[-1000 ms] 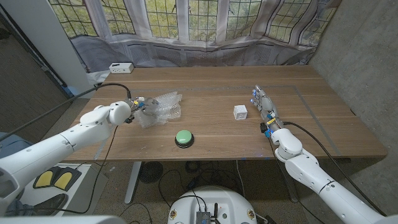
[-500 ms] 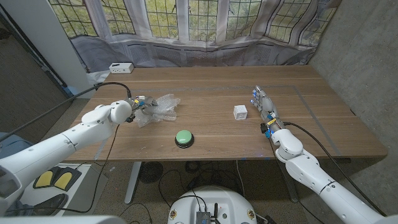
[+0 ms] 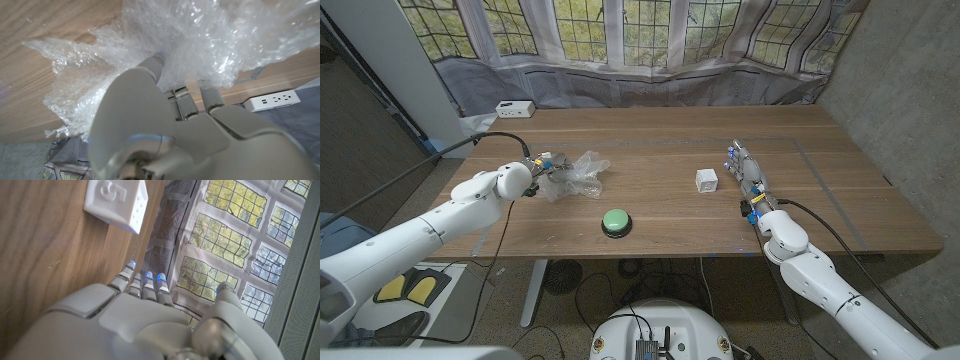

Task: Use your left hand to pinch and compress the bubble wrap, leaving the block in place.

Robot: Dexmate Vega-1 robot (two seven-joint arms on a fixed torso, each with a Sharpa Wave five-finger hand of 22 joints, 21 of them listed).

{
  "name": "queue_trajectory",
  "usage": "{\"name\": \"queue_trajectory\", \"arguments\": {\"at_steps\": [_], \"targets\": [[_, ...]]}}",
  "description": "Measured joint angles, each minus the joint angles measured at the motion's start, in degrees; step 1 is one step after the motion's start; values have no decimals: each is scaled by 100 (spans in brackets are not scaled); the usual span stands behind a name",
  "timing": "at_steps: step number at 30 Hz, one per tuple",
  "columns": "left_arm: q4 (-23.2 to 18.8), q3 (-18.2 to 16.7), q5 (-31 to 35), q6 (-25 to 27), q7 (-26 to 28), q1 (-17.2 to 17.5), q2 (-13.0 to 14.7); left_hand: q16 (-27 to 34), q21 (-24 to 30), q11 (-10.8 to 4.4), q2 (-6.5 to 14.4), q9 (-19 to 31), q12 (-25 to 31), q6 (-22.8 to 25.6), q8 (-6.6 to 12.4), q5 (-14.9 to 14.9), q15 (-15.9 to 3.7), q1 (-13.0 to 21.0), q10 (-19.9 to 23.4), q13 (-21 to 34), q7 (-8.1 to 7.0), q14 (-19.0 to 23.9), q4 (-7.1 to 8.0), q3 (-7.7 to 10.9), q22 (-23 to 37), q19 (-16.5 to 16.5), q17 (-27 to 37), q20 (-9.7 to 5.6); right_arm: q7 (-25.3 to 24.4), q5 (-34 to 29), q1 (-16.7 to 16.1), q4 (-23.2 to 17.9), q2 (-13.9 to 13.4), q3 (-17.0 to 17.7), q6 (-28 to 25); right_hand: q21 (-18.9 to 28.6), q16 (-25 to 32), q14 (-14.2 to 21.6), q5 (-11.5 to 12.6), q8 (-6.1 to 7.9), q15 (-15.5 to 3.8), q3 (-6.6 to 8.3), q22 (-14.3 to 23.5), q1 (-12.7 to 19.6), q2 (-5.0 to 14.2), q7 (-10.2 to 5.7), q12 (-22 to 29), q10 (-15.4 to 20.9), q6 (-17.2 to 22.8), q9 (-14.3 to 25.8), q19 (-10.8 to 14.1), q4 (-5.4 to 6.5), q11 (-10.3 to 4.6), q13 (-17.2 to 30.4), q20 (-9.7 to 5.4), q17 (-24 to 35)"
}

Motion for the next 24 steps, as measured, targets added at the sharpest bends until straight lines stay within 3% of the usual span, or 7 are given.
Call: {"name": "queue_trajectory", "arguments": {"at_steps": [5,6,10,12,15,17,24], "targets": [[-52,-16,-41,-2,83,33,3,44,50,4,0,26,0,0,0,-2,-42,0,58,30,0,84,38,38,46,178,12,-45,0,10,-24,6,3,5,26,0,0,0,0,0,0,0,0,0,0,0,0,0,0,0,0,0,0,0,0,0],[-59,-16,-43,-2,91,35,5,45,52,3,-1,26,0,0,0,-2,-48,-1,58,30,0,91,38,38,45,255,17,-124,0,10,-27,6,4,5,30,0,0,0,0,0,0,0,0,0,0,0,0,0,0,0,0,0,0,0,0,0],[-113,-26,-49,6,139,38,21,45,62,3,1,51,0,0,0,-4,-49,-2,58,56,0,90,68,68,41,278,21,-186,3,16,-47,9,7,15,61,0,0,0,0,0,0,0,0,0,0,0,0,0,0,0,0,0,0,0,0,0],[-158,-32,-42,32,161,38,44,46,62,3,2,52,0,-1,0,-5,-50,-4,58,77,0,90,70,70,29,364,41,-276,4,20,-56,10,8,17,71,0,0,0,0,0,0,0,0,0,0,0,0,0,0,0,0,0,0,0,0,0],[-209,-36,-20,52,166,38,66,50,62,35,47,74,0,-1,0,-6,-51,-50,26,90,-1,91,94,93,29,693,54,-683,5,24,-65,11,10,24,95,0,0,0,0,0,0,0,0,0,0,0,0,0,0,0,0,0,0,0,0,0],[-258,-45,0,89,168,37,94,50,62,35,48,79,0,-2,-1,-6,-52,-50,26,110,-1,92,95,94,29,877,53,-867,7,29,-73,16,13,31,104,0,0,0,0,0,0,0,0,0,0,0,0,0,0,0,0,0,0,0,0,0],[-412,-67,91,183,147,34,161,-2,62,35,61,103,-1,-24,-1,-7,-61,-64,26,137,-22,100,107,143,30,951,47,-1002,27,45,-82,40,21,44,144,0,0,0,0,0,0,0,0,0,0,0,-14,0,0,0,0,0,0,0,0,0]]}}
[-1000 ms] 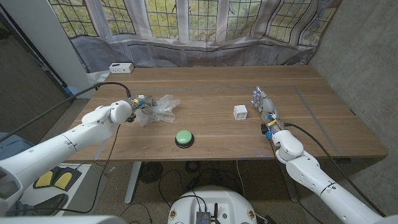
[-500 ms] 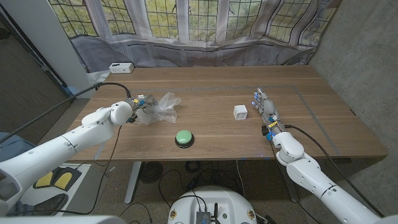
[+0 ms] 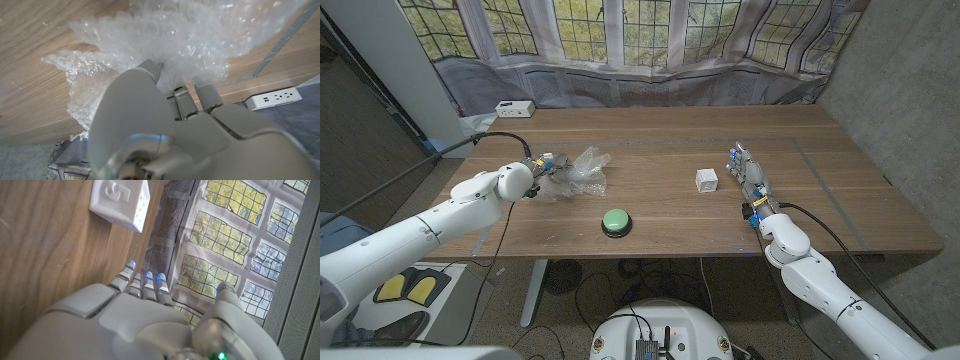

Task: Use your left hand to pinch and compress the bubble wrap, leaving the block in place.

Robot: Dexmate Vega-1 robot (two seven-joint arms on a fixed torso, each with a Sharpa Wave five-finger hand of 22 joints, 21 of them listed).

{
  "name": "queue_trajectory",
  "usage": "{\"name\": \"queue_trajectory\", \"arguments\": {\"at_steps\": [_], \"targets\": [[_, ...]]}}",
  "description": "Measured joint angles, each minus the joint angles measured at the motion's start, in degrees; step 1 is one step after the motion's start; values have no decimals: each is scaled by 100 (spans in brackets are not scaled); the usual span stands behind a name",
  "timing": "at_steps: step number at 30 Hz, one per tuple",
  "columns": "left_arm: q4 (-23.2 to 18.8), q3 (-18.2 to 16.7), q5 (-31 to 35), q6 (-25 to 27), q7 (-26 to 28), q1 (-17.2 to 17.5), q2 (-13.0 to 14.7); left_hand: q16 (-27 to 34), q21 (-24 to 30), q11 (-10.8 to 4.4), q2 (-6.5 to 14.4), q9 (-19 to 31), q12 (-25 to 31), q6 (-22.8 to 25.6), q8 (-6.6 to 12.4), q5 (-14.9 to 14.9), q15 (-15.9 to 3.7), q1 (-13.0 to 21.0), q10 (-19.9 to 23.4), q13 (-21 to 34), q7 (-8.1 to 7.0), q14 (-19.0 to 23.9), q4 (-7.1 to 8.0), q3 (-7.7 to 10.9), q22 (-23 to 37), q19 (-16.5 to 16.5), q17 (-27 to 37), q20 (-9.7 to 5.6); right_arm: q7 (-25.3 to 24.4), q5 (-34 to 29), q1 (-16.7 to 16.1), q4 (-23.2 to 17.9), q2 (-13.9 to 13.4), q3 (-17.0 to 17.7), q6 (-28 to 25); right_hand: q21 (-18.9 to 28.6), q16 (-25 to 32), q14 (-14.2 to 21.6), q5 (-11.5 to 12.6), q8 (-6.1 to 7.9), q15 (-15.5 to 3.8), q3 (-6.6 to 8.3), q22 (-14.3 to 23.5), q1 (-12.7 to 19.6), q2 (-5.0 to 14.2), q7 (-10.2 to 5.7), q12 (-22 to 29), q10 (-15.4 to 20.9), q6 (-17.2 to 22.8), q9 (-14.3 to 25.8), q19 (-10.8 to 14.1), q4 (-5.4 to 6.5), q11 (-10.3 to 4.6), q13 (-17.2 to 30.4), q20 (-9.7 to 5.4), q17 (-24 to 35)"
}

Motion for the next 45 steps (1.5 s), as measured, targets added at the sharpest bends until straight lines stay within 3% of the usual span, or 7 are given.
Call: {"name": "queue_trajectory", "arguments": {"at_steps": [17,36,42,45], "targets": [[-363,-137,155,177,-68,-11,151,-1,1,0,-30,34,0,-32,0,-1,1,-31,0,52,-31,-2,15,64,17,-74,19,74,80,56,20,78,7,20,42,0,0,0,0,0,0,0,0,0,0,0,0,0,0,0,0,0,0,0,0,0],[-883,-545,158,274,97,217,467,-74,1,-22,-121,54,-41,-30,-25,0,0,-181,-21,105,-94,-2,25,118,0,-196,18,71,105,61,26,83,-12,45,93,0,0,0,0,0,0,0,0,0,0,31,0,0,31,0,0,0,0,0,0,0],[-985,-674,157,259,209,304,531,-84,50,-86,-122,56,-41,43,-26,-1,-75,-181,43,140,-166,47,-32,177,6,-216,19,31,80,42,22,81,0,50,113,0,0,0,0,0,0,0,0,0,0,31,0,0,31,0,0,0,0,0,0,0],[-1006,-739,133,205,311,354,538,-33,135,-135,-159,78,-17,177,28,-8,-153,-144,139,188,-209,127,-88,232,14,-99,59,-86,60,30,6,75,9,51,125,0,0,0,0,0,0,0,0,0,0,31,0,0,31,0,0,0,0,0,0,0]]}}
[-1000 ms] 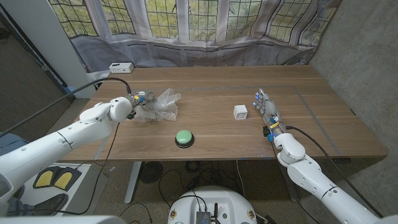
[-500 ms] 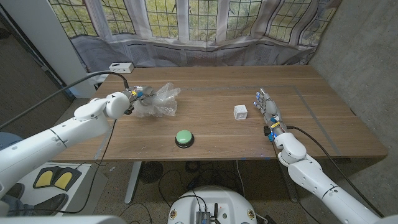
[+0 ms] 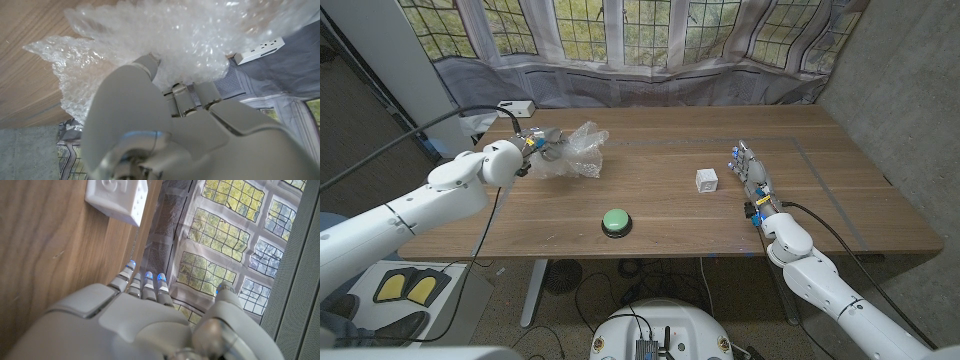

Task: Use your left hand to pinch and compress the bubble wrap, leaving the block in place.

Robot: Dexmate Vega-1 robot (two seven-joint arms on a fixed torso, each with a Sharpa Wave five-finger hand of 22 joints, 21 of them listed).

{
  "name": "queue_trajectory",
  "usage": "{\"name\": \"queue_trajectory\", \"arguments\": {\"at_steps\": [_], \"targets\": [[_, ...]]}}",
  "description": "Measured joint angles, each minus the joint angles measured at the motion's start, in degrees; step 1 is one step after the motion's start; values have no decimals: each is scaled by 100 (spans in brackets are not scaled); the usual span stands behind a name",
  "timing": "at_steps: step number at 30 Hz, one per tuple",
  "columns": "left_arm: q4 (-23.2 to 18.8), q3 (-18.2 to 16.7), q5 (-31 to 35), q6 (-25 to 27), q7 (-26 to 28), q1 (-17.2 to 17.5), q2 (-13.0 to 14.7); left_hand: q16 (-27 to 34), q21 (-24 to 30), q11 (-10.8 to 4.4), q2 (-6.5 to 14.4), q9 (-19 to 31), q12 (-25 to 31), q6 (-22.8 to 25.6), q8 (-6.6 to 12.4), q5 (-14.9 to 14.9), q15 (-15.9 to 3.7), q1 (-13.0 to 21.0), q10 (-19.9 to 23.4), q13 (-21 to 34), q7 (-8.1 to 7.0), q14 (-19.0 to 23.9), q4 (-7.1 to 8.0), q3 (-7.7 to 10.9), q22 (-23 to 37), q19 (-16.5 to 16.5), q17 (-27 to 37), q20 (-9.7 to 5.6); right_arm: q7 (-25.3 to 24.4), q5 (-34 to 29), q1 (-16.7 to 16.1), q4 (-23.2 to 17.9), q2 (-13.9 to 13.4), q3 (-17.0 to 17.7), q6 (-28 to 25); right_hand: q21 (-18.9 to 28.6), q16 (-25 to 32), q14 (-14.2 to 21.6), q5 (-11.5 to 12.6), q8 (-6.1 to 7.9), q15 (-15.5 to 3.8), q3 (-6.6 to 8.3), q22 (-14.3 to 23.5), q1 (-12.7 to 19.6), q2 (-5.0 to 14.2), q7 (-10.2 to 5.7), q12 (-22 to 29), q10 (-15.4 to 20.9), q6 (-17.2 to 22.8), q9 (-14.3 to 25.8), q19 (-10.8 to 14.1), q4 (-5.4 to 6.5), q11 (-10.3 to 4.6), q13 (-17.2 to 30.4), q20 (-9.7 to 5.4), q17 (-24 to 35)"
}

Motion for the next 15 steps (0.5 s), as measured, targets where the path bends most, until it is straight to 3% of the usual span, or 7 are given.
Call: {"name": "queue_trajectory", "arguments": {"at_steps": [4,8,15], "targets": [[-5,-63,-39,-65,96,54,-1,83,155,-32,-139,88,156,404,175,-15,-85,245,336,158,10,153,-126,124,32,76,100,-143,-24,-15,-19,-18,7,0,6,0,0,0,0,0,0,0,0,0,0,0,0,0,0,0,0,0,0,0,0,0],[-5,-136,-110,-140,232,120,-35,244,400,21,-305,183,329,998,420,-20,8,643,763,375,67,369,-158,267,54,-23,218,-311,-43,-29,-31,-30,12,1,8,0,0,0,0,0,0,0,0,0,0,0,0,0,0,0,0,0,0,0,0,0],[-2,-253,-223,-223,477,240,-109,467,897,-48,-590,74,555,2001,683,-6,78,928,1508,694,101,834,-133,288,22,-40,300,-332,-74,-53,-53,-61,19,0,10,0,0,0,0,0,0,0,0,0,0,0,0,0,0,0,0,0,0,0,0,0]]}}
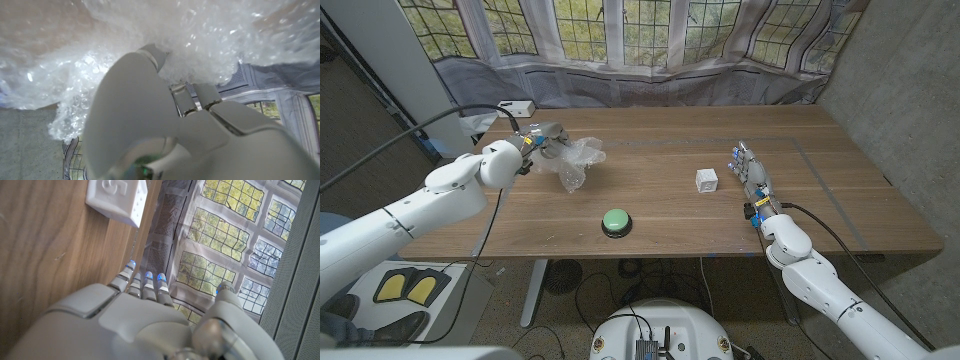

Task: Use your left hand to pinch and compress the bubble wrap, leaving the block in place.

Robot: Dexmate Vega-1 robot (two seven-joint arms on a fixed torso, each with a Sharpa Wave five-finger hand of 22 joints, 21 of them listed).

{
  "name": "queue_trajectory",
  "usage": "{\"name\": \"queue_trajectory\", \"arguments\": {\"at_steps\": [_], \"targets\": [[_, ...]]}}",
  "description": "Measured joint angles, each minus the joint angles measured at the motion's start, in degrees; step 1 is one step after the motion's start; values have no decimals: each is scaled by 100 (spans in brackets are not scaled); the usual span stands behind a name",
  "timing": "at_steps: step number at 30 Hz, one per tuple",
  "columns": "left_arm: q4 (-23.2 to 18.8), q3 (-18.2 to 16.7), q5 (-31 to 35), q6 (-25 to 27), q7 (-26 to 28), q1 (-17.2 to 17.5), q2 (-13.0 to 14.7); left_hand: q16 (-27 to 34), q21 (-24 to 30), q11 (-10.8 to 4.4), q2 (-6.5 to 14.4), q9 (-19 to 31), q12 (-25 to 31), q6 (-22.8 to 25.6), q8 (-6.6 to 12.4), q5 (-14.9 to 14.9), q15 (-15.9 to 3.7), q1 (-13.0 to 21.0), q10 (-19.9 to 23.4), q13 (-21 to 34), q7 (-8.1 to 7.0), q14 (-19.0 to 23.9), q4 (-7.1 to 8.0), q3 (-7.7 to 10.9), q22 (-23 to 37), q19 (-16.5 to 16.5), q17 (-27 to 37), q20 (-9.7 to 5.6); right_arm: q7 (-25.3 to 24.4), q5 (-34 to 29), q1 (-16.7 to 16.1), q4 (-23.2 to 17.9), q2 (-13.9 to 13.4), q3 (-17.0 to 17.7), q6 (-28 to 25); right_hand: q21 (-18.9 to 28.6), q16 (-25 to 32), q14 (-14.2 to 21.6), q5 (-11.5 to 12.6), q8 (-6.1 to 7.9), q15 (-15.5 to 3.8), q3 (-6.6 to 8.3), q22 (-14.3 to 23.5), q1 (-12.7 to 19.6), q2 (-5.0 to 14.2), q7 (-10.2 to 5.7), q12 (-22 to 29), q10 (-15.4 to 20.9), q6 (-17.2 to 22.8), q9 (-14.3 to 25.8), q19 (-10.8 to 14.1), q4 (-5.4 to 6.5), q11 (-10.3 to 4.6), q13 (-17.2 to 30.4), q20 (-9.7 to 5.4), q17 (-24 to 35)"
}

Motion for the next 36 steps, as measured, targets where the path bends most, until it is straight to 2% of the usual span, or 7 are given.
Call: {"name": "queue_trajectory", "arguments": {"at_steps": [8,18,24,28,30,33,36], "targets": [[38,-85,-147,-103,192,101,-70,89,323,-56,-133,-232,21,529,20,0,35,133,355,47,152,269,43,-44,-38,35,-18,33,-21,-12,-19,-31,0,-1,-6,0,0,0,0,0,0,0,0,0,0,0,0,0,0,0,0,0,0,0,0,0],[94,-112,-292,-258,212,115,-85,155,500,-108,-165,-371,-2,688,-139,-2,37,165,392,219,126,368,64,-67,-52,31,101,26,-36,-12,-40,-53,-9,-1,-44,0,0,0,0,0,0,0,0,0,0,0,0,0,0,0,0,0,0,0,0,-3],[109,-79,-273,-327,205,80,-92,73,608,-114,-161,-241,-297,43,-379,32,-97,160,-88,363,-89,236,91,-40,-51,-150,252,-156,-36,1,-49,-54,-13,8,-44,0,0,0,0,0,0,0,0,0,0,0,0,0,0,0,0,0,0,0,0,1],[126,-50,-236,-361,181,41,-96,-217,630,-78,83,-49,-550,-346,-491,65,-277,-83,-370,366,-112,55,202,-106,-48,-288,213,-294,-23,16,-60,-53,-17,17,-44,0,0,0,0,0,0,0,0,0,0,0,0,0,0,0,0,0,0,0,0,14],[128,-23,-208,-363,148,12,-96,-383,674,-60,240,0,-681,-542,-580,66,-280,-240,-519,364,-114,-160,262,-166,-24,-552,135,-200,-16,21,-62,-49,-18,20,-43,0,0,0,0,0,0,0,0,0,0,0,0,0,0,0,0,0,0,0,0,13],[128,50,-89,-342,35,-63,-83,-615,645,-41,440,3,-880,-856,-769,105,-132,-478,-755,332,-100,-586,313,-214,-21,-1032,36,23,-2,32,-64,-36,-20,28,-34,0,0,0,0,0,0,0,0,0,0,0,0,0,0,0,0,0,0,0,0,13],[123,109,8,-303,-47,-120,-73,-738,631,6,399,-28,-1036,-1122,-952,132,-24,-782,-967,303,-117,-830,329,-246,-35,-1330,-12,105,9,41,-65,-27,-21,31,-17,0,0,0,0,0,0,0,0,0,0,0,0,0,0,0,0,0,0,0,0,13]]}}
